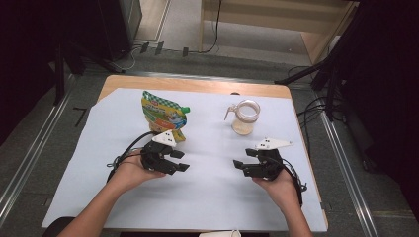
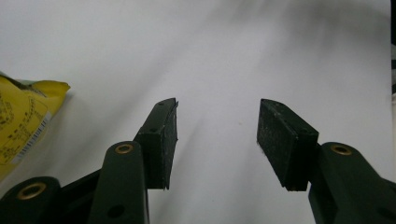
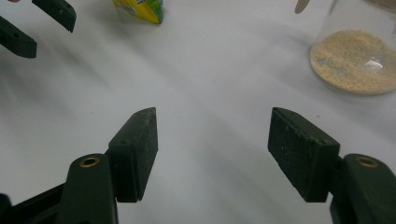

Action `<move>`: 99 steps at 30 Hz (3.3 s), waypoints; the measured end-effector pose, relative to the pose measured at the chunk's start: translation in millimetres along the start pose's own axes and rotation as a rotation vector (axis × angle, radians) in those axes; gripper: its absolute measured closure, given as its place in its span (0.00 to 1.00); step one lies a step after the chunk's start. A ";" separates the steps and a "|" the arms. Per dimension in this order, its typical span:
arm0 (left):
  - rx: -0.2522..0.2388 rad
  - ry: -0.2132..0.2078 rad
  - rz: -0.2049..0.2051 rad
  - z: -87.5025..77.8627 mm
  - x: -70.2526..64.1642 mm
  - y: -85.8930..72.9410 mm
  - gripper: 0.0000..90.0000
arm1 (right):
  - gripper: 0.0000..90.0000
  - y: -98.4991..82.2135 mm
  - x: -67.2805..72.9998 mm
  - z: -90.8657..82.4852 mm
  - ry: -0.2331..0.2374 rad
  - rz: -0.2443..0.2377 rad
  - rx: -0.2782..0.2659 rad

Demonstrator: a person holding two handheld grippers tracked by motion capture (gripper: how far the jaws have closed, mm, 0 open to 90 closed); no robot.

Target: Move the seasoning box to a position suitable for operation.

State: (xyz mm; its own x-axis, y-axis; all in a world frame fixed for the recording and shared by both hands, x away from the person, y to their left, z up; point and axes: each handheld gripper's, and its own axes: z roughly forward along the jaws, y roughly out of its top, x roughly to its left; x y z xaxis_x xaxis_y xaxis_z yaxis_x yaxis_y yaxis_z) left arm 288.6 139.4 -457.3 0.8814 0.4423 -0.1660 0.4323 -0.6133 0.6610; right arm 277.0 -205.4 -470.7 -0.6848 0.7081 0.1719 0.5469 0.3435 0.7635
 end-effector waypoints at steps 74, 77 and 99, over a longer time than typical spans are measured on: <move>-0.024 -0.060 -0.055 -22.5 -0.2 -0.3 0.43 | 0.20 33.4 -91.0 24.2 -0.173 0.141 -0.136; -0.018 -0.053 -0.051 -22.9 -2.0 -1.6 0.43 | 0.17 35.3 -93.1 32.7 -0.186 0.140 -0.151; -0.003 -0.025 -0.068 -25.2 -8.6 -13.3 0.43 | 0.11 40.7 -95.0 87.4 -0.288 0.126 -0.254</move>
State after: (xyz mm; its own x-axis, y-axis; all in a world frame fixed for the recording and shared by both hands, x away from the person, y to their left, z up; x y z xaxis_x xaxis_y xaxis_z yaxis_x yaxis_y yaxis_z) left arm 270.4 160.2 -446.2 0.8544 0.4663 -0.2292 0.4911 -0.5805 0.6495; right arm 406.4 -204.7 -510.3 -0.4373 0.8914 0.1196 0.4566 0.1055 0.8834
